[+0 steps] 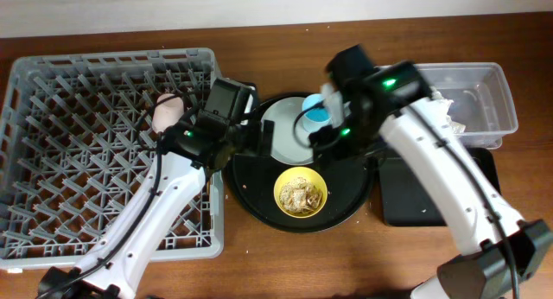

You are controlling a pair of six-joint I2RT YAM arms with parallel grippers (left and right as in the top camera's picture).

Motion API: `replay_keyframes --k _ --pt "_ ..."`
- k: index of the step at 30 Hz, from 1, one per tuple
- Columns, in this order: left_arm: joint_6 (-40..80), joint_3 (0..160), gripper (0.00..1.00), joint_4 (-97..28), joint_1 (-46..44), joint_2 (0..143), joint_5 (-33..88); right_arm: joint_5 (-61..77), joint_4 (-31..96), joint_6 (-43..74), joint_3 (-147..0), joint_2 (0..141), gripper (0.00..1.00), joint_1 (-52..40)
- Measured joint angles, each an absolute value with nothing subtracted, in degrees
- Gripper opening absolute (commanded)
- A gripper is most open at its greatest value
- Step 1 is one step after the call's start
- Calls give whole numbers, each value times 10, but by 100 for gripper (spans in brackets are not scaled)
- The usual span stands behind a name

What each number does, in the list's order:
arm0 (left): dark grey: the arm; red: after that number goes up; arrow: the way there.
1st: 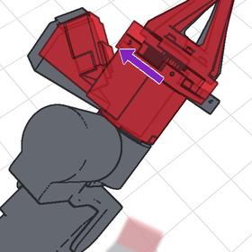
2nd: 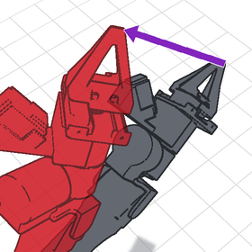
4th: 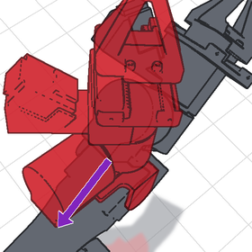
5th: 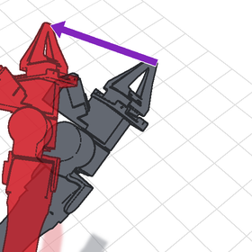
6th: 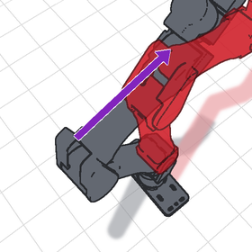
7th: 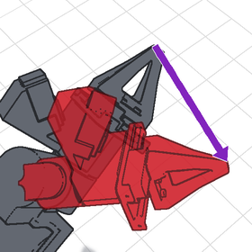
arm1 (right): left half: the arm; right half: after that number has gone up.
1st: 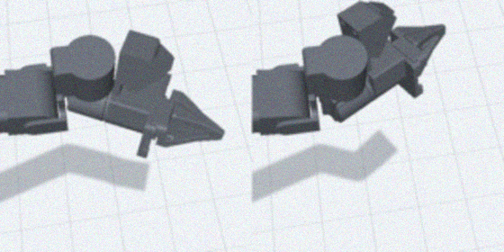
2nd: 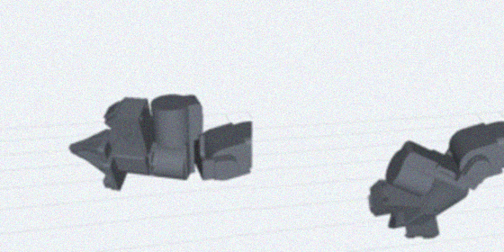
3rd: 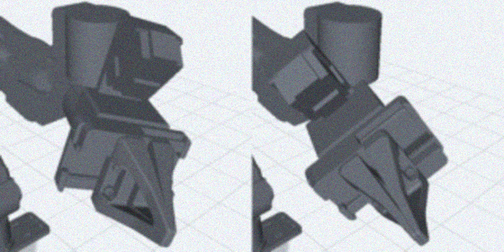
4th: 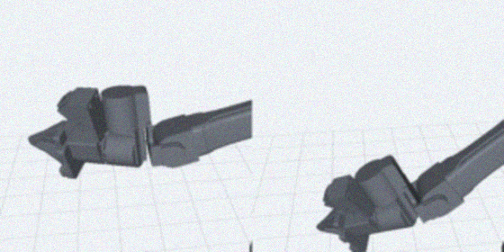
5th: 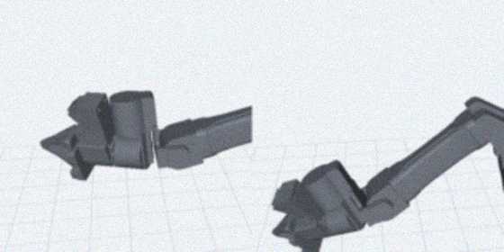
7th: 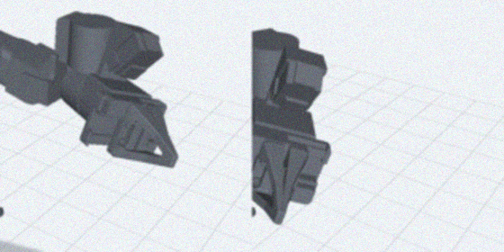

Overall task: Sort waste into correct bins and load items into the dishwasher rack
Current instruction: 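Drop the tissue into the clear plastic bin with the right gripper, then grasp the yellow bowl of food scraps with the right gripper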

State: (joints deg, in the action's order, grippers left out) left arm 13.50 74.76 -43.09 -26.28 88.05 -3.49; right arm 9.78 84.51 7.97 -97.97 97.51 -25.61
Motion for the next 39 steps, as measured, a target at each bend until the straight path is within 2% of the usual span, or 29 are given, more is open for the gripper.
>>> replay_keyframes --k 2,6,10,14,16,18,22,23,25,27,30,33,36,39 --pt "153 747 99 -454 -227 874 -92 98 799 90 -933 976 87 -318" --pt "176 747 99 -496 -56 813 -112 101 656 105 -820 979 84 -440" --pt "182 747 100 -531 53 792 -88 72 518 107 -728 981 73 -525" --pt "182 747 99 -532 54 792 -81 22 464 118 -688 980 71 -527" --pt "182 747 99 -532 54 792 -79 8 434 122 -668 981 64 -527" --pt "182 747 100 -532 54 792 -78 -17 408 126 -648 981 50 -527" --pt "182 747 99 -532 54 792 -77 -40 390 136 -627 981 47 -527" --pt "182 747 99 -532 54 792 -77 -44 382 142 -623 981 42 -527" --pt "182 747 99 -532 54 792 -77 -47 375 151 -612 981 37 -527" --pt "182 747 99 -532 54 792 -77 -50 369 151 -592 981 25 -527" --pt "182 747 99 -532 54 792 -77 -51 365 152 -588 981 13 -527" --pt "182 747 99 -532 54 792 -77 -51 363 152 -588 981 4 -527" --pt "182 747 99 -532 54 792 -77 -64 377 149 -594 980 4 -527" --pt "182 747 99 -532 54 792 -77 -71 459 153 -634 979 4 -527"
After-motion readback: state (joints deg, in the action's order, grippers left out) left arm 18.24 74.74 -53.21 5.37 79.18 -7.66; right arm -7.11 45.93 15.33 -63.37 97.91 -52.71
